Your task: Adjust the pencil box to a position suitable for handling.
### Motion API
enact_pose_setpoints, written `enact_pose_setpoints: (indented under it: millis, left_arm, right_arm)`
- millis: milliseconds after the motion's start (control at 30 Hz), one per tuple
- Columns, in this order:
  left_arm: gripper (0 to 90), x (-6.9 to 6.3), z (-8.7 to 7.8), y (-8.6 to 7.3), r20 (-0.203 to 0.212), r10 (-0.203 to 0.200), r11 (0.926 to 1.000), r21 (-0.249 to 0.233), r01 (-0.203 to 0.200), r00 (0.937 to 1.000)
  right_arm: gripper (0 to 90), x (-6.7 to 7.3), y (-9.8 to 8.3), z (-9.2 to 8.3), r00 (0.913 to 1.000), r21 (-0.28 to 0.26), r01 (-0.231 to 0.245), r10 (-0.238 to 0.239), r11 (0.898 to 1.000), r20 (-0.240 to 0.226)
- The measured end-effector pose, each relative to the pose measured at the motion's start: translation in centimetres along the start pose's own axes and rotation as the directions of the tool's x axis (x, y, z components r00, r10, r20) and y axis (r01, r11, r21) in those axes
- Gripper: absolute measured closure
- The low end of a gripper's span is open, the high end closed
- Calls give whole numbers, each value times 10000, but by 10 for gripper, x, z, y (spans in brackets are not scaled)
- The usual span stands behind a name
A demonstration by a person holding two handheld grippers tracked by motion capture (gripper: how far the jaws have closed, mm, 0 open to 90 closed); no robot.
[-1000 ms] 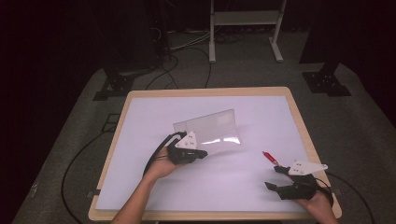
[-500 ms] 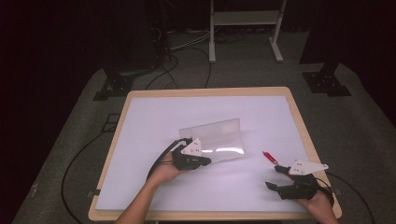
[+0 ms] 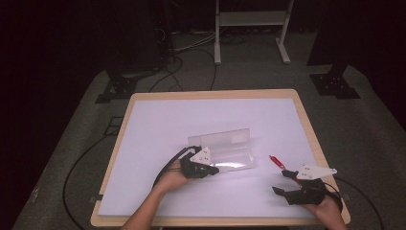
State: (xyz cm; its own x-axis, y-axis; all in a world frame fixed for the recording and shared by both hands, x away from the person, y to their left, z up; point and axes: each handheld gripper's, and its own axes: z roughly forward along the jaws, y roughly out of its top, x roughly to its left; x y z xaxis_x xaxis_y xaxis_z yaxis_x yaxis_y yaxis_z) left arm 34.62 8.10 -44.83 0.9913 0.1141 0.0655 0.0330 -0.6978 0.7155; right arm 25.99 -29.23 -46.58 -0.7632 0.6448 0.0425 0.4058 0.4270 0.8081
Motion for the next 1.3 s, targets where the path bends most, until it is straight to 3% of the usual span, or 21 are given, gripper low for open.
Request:
enact_pose_setpoints:
  millis: [1167,1300]
  left_arm:
    - [887,1,11,-10,583,-275,9989,385,253,9979]
    - [822,1,9,-9,746,-354,9987,394,326,9966]
  right_arm:
    - [260,1,0,1,10000,76,-10,11,10000,-63]
    - [256,1,1,1,10000,68,19,-18,10000,-29]
